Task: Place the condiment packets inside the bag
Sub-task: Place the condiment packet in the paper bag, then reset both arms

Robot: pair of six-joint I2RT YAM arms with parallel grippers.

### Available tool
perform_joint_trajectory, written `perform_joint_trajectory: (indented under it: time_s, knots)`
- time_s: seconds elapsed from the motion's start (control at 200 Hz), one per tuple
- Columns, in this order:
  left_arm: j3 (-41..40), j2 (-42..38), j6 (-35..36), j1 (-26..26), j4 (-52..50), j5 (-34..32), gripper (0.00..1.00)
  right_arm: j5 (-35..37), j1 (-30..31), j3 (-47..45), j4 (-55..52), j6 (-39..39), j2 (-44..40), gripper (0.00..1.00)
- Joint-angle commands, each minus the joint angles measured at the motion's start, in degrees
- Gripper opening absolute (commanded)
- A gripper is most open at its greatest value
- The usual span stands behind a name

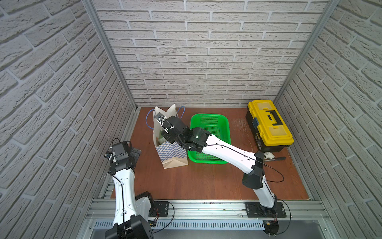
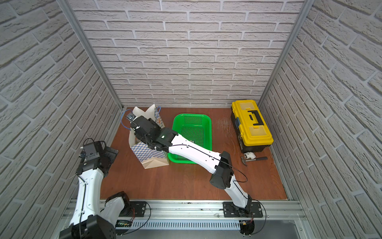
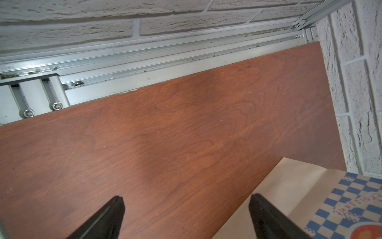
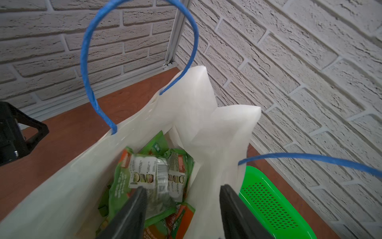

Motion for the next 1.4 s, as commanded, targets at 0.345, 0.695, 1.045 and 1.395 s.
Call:
perform_joint_trajectory:
  time_s: [0.345, 0.695, 1.045, 1.395]
  knots:
    - [-3.2, 5.7, 12.6, -2.7, 18.0, -1.8, 0.98, 3.8, -0.7, -24.7, 6.0, 5.1, -32.7, 1.0]
    - [-4.9, 17.9, 24.3, -1.4, 31.6, 4.0, 0.98, 6.1, -20.8, -72.1, 22.2, 5.6, -66.9, 1.0]
    - [-8.3, 28.4, 35.0, -6.7, 52.8, 7.8, 0.98, -7.0, -48.5, -102.7, 45.0, 6.8, -71.0, 0.99]
    - [-13.2, 30.8, 40.5, -12.4, 71.8, 7.5, 0.98, -10.4, -57.2, -111.2, 78.5, 5.0, -45.4, 0.99]
